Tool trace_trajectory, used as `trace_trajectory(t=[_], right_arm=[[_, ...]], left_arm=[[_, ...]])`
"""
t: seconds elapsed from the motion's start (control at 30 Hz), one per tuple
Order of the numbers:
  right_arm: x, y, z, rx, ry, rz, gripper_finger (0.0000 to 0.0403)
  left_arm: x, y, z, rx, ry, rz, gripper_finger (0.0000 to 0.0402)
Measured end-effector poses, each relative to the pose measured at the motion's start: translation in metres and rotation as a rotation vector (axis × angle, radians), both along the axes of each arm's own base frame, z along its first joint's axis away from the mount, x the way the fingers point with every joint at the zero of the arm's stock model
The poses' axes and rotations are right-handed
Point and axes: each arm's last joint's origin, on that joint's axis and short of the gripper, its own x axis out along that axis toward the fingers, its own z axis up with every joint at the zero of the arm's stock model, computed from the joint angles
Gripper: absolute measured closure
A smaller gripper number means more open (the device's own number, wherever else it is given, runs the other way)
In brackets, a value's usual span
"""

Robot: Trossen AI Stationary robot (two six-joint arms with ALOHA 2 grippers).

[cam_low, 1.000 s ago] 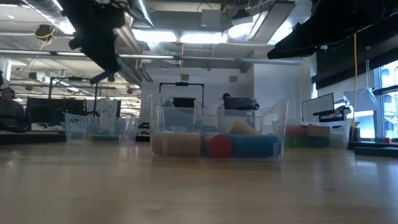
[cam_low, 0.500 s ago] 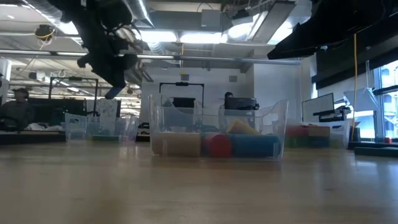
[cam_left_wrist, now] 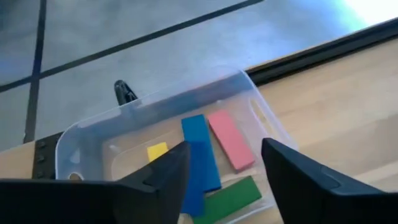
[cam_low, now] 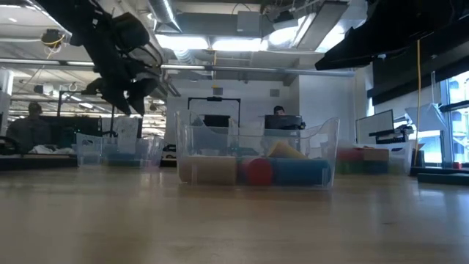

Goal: Sort blocks by size
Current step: Put the blue rectangular block into the top left transparent bin

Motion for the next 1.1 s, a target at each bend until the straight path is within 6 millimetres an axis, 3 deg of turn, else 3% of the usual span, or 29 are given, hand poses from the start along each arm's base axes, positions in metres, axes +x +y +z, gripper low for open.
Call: trace_trajectory(t=[0.13, 0.3, 0.63, 0.9, 1.1], right_arm=[[0.0, 0.0, 0.0, 0.0, 0.0, 0.0, 0.0118], [0.0, 0.0, 0.0, 0.0, 0.0, 0.0, 0.0118], [0.0, 0.0, 0.0, -0.001, 0.0, -0.001, 0.0118], [0.0, 0.0, 0.0, -0.001, 0.0, -0.001, 0.0118], [0.0, 0.0, 0.0, 0.005, 0.006, 0.014, 0.0118]], left_arm=[[0.002, -0.002, 0.005, -0.006, -0.019, -0.034, 0.0182], [0.013, -0.019, 0.02, -0.033, -0.12, -0.217, 0.0178], [0.044, -0.086, 0.026, -0.215, -0.233, -0.76, 0.0178], [0.06, -0.141, 0.016, -0.25, -0.128, -1.065, 0.0178], [0.065, -0.178, 0.006, -0.266, -0.058, -1.194, 0.018]])
